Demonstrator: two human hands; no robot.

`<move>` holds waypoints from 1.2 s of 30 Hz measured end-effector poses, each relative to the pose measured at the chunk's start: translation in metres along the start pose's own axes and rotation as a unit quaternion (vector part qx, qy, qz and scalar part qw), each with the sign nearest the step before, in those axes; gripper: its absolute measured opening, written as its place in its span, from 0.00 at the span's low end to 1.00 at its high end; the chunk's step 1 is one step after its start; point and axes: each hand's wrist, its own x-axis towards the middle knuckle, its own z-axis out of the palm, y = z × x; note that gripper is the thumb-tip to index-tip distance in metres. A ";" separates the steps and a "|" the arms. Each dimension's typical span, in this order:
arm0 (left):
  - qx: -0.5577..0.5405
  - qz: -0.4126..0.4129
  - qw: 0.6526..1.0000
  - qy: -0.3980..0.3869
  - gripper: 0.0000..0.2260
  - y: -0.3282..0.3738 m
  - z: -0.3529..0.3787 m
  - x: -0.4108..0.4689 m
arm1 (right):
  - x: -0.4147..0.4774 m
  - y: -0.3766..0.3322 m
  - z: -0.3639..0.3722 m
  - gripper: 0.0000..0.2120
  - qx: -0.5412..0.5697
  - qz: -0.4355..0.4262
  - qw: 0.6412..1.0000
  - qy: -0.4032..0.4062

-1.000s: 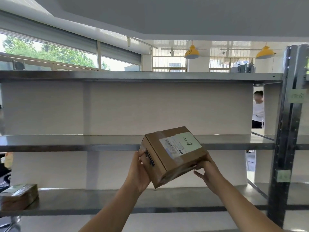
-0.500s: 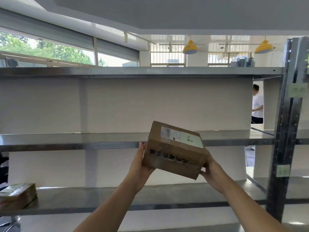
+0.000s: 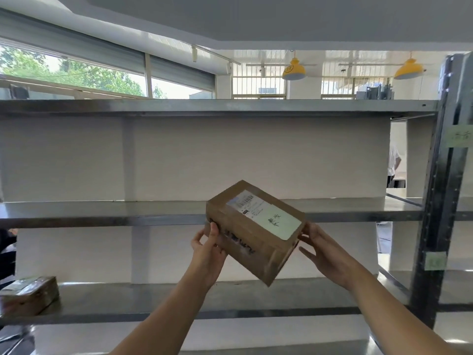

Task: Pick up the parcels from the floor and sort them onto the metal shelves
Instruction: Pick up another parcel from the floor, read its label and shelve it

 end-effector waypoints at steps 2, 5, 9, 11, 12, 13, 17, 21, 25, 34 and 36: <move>-0.006 0.026 0.998 0.062 0.32 -0.006 0.007 -0.002 | 0.001 0.004 0.007 0.28 -0.013 0.010 0.999 0.040; -0.017 0.043 0.990 0.132 0.22 -0.017 0.014 -0.005 | 0.005 0.005 0.020 0.27 -0.005 0.016 0.997 0.073; 0.062 0.042 0.985 0.157 0.16 -0.022 0.016 -0.005 | 0.003 0.002 0.027 0.18 -0.016 0.016 0.999 0.040; 0.105 0.029 0.983 0.148 0.18 -0.024 0.020 -0.008 | 0.003 0.001 0.031 0.13 -0.012 0.024 0.999 0.032; 0.123 0.025 0.981 0.147 0.17 -0.026 0.022 -0.009 | 0.003 0.000 0.034 0.12 0.002 0.023 0.999 0.037; 0.131 0.022 0.979 0.153 0.15 -0.027 0.025 -0.011 | 0.004 0.000 0.036 0.12 0.017 0.017 0.999 0.044; 0.179 0.049 0.968 0.171 0.12 -0.031 0.031 -0.020 | 0.006 -0.001 0.037 0.12 0.020 0.006 0.999 0.041; 0.222 0.055 0.960 0.158 0.13 -0.036 0.039 -0.024 | 0.011 0.005 0.032 0.14 0.020 0.008 0.999 0.044; 0.231 0.056 0.959 0.154 0.13 -0.038 0.059 -0.028 | 0.015 0.003 0.029 0.17 0.065 0.000 0.998 0.014; 0.249 0.084 0.943 0.203 0.13 -0.045 0.079 -0.032 | 0.017 -0.009 0.014 0.18 0.100 0.012 0.993 -0.053; 0.246 0.092 0.940 0.218 0.13 -0.047 0.074 -0.036 | 0.016 -0.007 0.014 0.18 0.089 0.010 0.993 -0.077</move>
